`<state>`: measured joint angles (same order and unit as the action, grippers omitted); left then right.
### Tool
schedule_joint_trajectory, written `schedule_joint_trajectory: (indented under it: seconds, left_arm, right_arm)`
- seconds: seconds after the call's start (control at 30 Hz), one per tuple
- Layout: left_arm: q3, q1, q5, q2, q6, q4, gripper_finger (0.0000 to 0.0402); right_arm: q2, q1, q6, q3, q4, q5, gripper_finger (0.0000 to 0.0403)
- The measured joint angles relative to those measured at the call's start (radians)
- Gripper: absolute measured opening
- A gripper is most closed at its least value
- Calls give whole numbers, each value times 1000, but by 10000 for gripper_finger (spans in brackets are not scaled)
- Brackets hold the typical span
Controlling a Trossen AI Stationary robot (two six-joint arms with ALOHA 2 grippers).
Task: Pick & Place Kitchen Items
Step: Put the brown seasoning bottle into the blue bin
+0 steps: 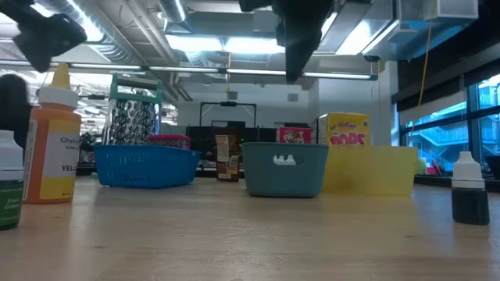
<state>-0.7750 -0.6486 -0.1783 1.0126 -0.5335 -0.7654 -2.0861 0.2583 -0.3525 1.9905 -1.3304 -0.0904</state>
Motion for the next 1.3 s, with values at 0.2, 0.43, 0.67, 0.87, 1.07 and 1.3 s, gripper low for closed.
schedule_joint_trajectory:
  seconds: [0.2,0.43,0.67,0.87,1.07,1.3]
  left_arm:
    - [0,-57,18,0,-146,0,279]
    - [0,-95,-1,0,-327,0,279]
    - [0,-99,-23,0,-364,13,279]
    - [0,-99,-121,0,-397,93,279]
    - [0,-100,-169,0,-344,178,279]
    - [0,-122,-203,0,-337,195,293]
  right_arm:
    - [0,44,-3,1,6,-83,151]
    - [0,51,27,1,15,-166,151]
    - [0,43,97,1,36,-172,151]
    - [0,42,149,1,58,-171,151]
    - [0,43,202,1,89,-171,151]
    - [0,43,240,1,120,-171,151]
